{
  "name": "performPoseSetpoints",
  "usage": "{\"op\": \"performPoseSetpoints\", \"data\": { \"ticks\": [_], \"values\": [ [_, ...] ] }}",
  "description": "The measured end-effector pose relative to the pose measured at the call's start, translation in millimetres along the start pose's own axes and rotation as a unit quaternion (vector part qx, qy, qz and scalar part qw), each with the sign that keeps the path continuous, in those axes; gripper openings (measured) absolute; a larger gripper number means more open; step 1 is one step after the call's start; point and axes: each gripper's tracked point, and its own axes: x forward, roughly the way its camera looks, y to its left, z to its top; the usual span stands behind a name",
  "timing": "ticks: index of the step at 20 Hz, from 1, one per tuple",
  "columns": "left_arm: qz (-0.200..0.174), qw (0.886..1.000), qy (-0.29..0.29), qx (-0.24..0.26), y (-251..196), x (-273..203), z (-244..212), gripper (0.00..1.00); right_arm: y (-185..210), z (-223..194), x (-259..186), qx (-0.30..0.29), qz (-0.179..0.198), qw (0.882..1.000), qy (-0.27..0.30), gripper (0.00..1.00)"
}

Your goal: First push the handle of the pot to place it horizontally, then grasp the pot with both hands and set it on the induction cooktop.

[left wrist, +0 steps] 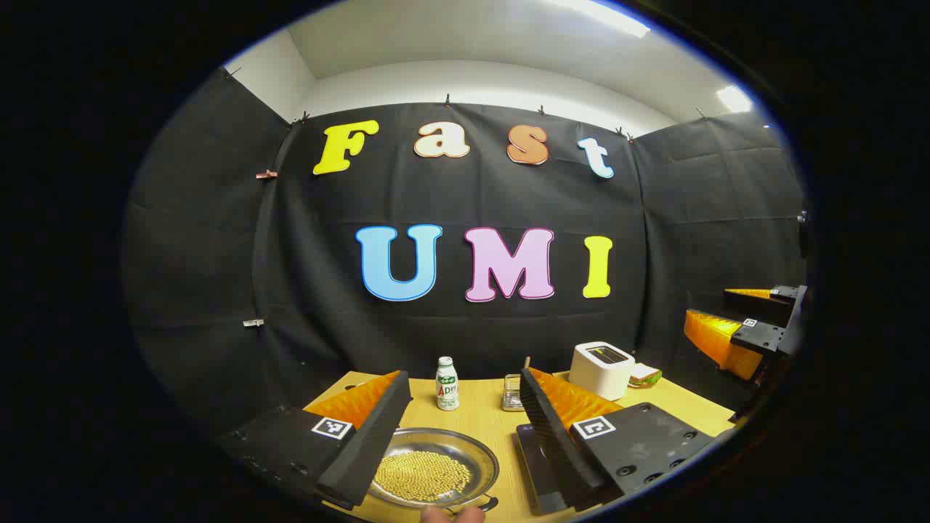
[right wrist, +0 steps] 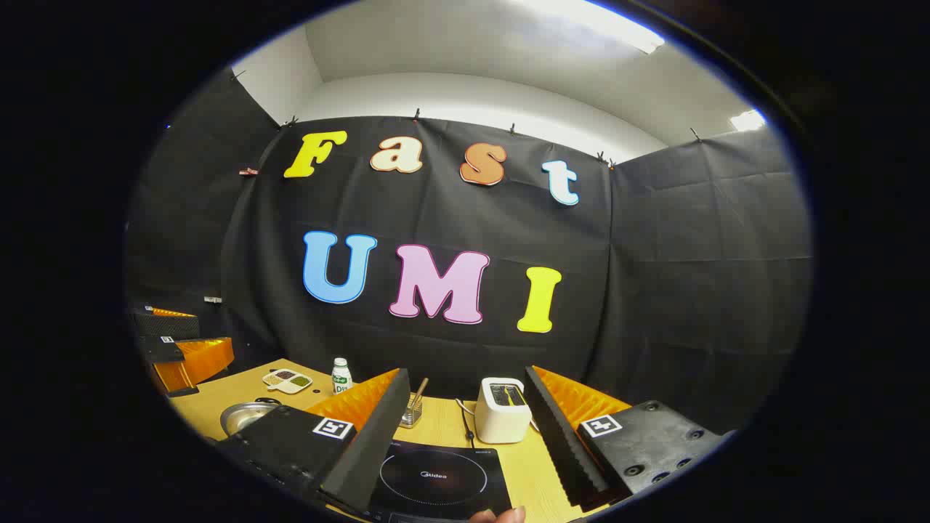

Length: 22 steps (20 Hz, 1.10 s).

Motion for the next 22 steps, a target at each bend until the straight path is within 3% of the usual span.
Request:
{"op": "performPoseSetpoints", "data": {
  "ticks": [22],
  "values": [
    [0.009,1.0,-0.001,-0.006,4.8,-0.8,-1.8,0.94,-1.3,-1.3,-2.3,-0.007,-0.003,1.0,0.0,0.98]
  ]
}}
